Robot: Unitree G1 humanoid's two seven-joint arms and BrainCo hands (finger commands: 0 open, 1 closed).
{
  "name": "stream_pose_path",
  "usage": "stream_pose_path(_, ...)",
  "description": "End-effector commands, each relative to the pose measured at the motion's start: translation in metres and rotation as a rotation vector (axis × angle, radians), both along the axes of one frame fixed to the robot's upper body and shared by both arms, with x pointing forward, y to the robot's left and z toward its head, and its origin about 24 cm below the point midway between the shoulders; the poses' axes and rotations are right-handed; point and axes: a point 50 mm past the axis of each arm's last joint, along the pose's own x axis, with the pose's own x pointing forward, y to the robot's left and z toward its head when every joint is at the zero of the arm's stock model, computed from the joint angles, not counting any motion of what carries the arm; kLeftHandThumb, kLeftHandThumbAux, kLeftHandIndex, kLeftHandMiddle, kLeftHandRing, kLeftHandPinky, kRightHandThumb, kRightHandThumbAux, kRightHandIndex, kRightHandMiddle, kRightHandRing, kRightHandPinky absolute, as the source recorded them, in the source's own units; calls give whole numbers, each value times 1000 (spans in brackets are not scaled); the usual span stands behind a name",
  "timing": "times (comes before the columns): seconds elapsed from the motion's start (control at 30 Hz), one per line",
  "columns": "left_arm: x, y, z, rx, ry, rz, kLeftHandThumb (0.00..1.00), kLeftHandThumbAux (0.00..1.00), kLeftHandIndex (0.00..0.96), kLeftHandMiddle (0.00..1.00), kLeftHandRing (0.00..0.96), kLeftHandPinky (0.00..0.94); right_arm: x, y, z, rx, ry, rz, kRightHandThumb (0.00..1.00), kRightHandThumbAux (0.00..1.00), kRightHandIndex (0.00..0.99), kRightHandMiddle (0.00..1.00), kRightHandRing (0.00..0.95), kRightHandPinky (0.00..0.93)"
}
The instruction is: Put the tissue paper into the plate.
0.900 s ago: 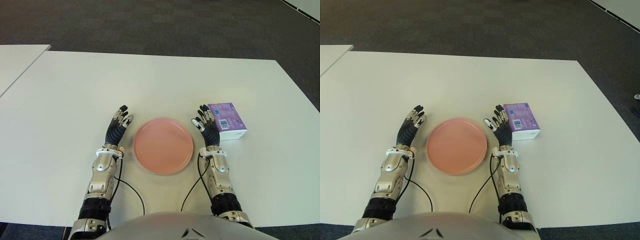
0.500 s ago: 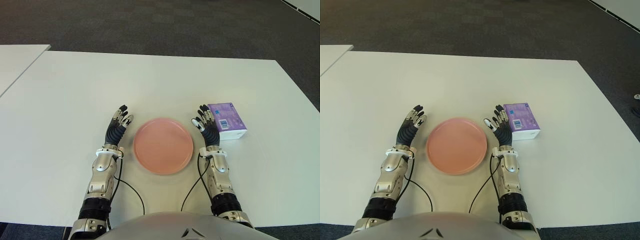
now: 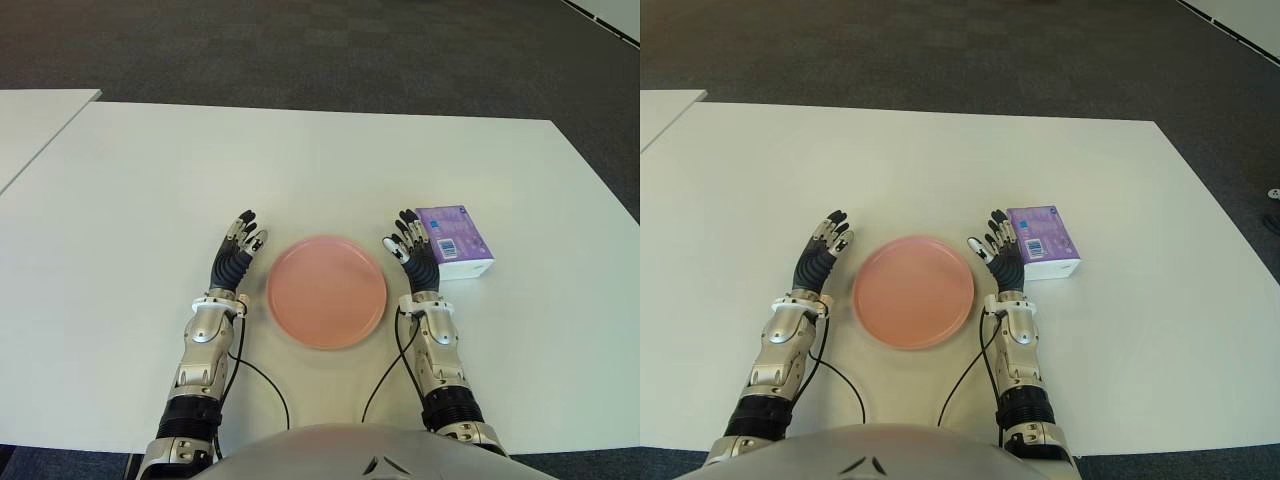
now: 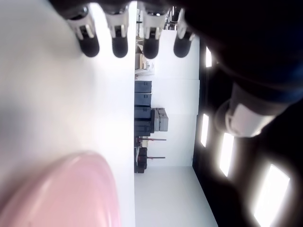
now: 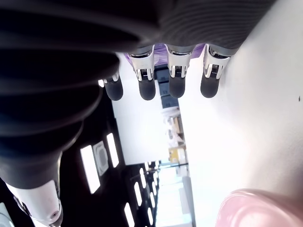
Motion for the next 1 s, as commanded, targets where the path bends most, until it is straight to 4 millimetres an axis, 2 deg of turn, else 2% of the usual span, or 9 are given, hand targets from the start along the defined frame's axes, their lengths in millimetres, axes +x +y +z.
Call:
stream_pose_path(0.03,-4,0,-4,-1,17,-16,0,525,0,0,0,0,-28,3,-39,30,207,-3,381,688,61,55,19,50)
stream_pose_path(0.43,-4,-1,-5,7,20,-18,0,504,0,0,0,0,-28,2,-38,18,206,4,367,690,61,52,15,35)
stream_pose_path(1.0,-4,-5,-4,-16,15,9,0,523,0,0,0,0,-26,-2,-38,-14,218,-11,336,699,36,40,12,34)
